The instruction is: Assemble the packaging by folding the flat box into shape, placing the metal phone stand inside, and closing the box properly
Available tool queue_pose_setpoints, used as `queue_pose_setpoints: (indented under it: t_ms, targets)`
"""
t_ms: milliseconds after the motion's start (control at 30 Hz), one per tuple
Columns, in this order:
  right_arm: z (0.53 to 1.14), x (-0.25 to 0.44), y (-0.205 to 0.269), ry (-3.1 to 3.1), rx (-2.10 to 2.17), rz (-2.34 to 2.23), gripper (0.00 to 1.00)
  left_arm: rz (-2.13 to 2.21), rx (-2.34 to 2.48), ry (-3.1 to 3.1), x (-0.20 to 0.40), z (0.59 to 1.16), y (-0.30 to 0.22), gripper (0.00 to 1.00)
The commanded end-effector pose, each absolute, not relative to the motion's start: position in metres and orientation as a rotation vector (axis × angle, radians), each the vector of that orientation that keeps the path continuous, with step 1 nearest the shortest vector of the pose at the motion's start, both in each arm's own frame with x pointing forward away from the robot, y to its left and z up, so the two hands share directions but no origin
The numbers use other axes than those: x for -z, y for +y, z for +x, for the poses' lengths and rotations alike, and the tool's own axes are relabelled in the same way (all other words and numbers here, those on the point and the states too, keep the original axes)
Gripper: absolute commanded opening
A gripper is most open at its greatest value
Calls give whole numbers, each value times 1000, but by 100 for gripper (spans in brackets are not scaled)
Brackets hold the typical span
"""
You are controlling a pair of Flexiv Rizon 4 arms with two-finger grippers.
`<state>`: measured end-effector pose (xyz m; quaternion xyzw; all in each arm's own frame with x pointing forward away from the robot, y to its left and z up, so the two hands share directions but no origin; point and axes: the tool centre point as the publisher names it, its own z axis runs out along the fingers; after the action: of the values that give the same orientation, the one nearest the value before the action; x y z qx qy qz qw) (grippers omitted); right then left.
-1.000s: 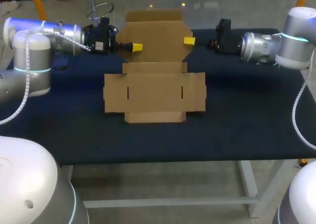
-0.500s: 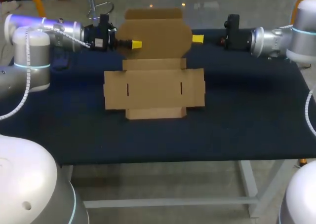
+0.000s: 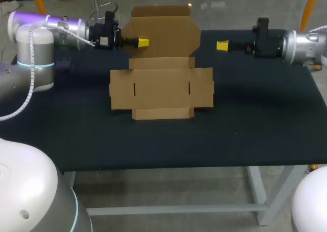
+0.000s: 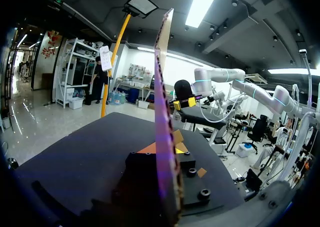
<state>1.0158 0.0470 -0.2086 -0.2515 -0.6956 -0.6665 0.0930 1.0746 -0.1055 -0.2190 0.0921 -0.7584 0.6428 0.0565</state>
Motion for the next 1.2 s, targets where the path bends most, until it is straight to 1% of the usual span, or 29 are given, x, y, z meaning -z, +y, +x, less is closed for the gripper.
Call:
queue_pose_setpoints:
  t_ms: [33, 67, 467, 567, 1200]
  targets:
    - [991, 202, 36, -2204, 1980, -1008, 5, 259, -1946, -2304, 217, 1079, -108, 0]
    - [989, 202, 34, -2214, 1980, -1009, 0, 256, -1948, -2307, 216, 1079, -109, 0]
    - [960, 205, 12, -2350, 1980, -1079, 0, 239, -1983, -2317, 205, 1076, -114, 0]
    - [954, 206, 5, -2358, 1997, -1208, 0, 217, -1950, -2307, 202, 1076, -115, 0]
    - [951, 203, 7, -2347, 2016, -1188, 0, 206, -1907, -2288, 201, 1077, -116, 0]
